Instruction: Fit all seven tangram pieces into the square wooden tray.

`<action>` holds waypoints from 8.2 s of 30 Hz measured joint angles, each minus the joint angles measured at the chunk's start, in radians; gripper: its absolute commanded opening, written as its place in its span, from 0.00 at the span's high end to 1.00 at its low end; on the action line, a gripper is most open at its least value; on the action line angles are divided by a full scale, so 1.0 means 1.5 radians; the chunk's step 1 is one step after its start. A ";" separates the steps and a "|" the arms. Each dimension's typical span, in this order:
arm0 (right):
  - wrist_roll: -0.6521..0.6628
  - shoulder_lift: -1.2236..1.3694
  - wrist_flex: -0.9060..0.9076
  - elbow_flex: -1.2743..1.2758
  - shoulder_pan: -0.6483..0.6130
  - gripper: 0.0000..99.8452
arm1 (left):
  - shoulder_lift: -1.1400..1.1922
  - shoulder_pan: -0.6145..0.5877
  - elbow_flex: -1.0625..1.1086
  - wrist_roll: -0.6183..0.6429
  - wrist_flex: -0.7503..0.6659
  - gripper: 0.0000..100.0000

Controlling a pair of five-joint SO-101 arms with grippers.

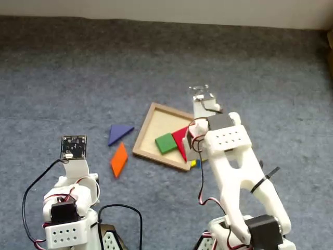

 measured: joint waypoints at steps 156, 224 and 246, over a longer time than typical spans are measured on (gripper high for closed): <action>0.043 0.109 -0.150 -0.039 0.077 0.99 | 0.000 0.000 0.000 0.000 0.000 0.99; 0.077 0.226 -0.274 -0.046 0.001 0.99 | 0.000 0.000 0.000 0.000 0.000 0.99; 0.078 0.225 -0.135 -0.019 -0.131 0.99 | 0.000 0.000 0.000 0.000 0.000 0.99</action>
